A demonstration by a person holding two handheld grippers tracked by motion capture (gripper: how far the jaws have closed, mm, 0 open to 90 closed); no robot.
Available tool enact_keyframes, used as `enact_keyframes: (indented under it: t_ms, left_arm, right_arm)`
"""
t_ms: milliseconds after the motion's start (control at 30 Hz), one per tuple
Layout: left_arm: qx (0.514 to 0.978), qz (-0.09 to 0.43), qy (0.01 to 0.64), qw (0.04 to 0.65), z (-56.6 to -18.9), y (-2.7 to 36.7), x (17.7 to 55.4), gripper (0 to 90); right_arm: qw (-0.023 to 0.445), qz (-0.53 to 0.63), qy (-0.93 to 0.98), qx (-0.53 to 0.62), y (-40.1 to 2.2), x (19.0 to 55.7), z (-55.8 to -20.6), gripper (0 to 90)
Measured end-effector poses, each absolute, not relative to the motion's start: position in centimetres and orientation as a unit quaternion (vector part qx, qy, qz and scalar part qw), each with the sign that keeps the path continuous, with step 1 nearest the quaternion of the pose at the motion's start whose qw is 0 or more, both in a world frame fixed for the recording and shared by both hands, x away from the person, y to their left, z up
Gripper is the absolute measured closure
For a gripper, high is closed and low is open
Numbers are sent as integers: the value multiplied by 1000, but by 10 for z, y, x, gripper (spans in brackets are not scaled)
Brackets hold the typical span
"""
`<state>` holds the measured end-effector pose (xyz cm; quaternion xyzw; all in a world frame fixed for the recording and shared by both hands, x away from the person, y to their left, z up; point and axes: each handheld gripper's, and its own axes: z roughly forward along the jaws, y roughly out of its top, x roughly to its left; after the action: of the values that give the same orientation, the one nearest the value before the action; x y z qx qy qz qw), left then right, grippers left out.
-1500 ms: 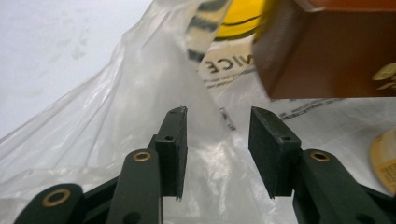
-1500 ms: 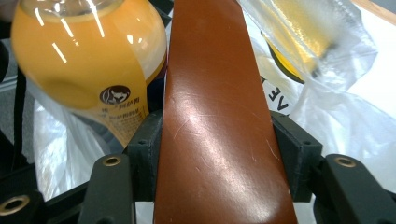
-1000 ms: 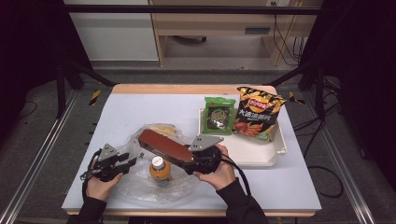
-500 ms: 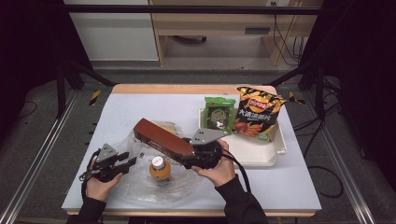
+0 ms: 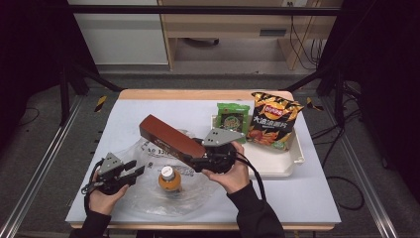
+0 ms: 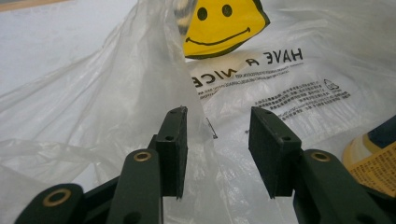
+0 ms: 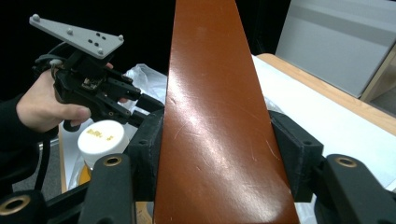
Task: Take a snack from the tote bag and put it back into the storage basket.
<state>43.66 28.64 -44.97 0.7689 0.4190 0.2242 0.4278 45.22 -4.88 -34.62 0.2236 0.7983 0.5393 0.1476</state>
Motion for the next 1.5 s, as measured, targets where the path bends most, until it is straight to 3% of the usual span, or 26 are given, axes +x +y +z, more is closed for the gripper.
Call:
enact_keyframes:
  t_ms: [233, 500, 833, 1267, 1500]
  left_arm:
    - [761, 230, 417, 441, -442, 286, 432, 559]
    - [747, 241, 419, 456, -430, 285, 424, 485]
    - [730, 251, 430, 469, -421, 289, 420, 423]
    - [724, 253, 435, 472, -417, 288, 418, 266]
    - [723, 252, 436, 474, -416, 288, 417, 238]
  right_arm:
    - [149, 539, 799, 221, -52, 451, -337, 434]
    - [155, 539, 797, 226, -69, 453, -330, 434]
    - [172, 539, 789, 241, -106, 453, -318, 433]
    - [194, 529, 781, 271, -152, 458, -322, 434]
    - [202, 523, 778, 283, -168, 460, -323, 434]
